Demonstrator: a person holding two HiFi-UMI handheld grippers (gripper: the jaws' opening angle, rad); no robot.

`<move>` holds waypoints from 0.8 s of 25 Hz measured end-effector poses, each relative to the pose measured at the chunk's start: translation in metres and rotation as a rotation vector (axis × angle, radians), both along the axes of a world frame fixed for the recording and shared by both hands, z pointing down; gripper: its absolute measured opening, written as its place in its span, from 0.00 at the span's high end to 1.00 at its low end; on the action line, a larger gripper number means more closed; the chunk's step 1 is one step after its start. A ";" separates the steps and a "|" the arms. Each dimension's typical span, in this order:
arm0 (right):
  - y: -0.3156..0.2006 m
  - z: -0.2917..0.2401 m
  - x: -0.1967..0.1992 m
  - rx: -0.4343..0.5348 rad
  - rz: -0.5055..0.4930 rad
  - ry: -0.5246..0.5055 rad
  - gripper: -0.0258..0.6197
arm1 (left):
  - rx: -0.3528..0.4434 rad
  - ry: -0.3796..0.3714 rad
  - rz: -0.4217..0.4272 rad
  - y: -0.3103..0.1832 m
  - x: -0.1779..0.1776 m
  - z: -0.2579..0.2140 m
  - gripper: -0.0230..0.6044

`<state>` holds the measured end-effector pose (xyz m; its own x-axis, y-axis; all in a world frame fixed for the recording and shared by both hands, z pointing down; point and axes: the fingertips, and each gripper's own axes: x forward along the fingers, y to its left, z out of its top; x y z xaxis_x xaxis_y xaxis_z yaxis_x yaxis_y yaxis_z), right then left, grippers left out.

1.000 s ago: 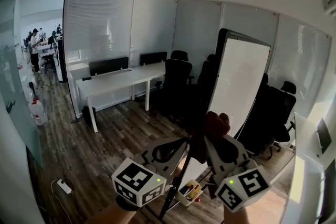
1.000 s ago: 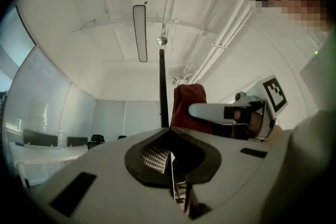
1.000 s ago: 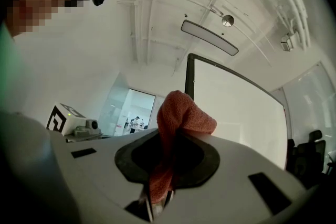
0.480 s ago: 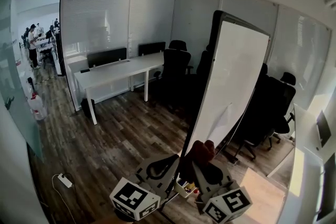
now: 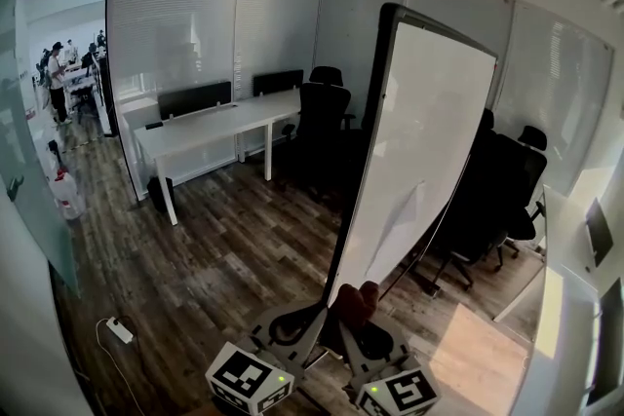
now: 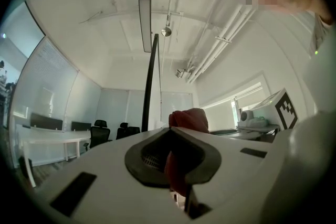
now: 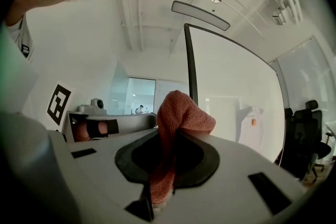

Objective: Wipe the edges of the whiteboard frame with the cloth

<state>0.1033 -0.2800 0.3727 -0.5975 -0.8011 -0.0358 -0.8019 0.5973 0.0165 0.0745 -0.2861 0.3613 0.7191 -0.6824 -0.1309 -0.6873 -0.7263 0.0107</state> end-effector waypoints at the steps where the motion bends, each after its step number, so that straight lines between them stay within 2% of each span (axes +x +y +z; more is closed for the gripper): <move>1: 0.001 0.001 0.001 -0.002 0.002 -0.003 0.89 | -0.001 -0.001 0.000 0.001 0.001 0.001 0.95; 20: -0.007 0.014 0.007 -0.029 -0.005 -0.020 0.89 | -0.034 -0.014 0.006 -0.008 0.005 0.013 0.95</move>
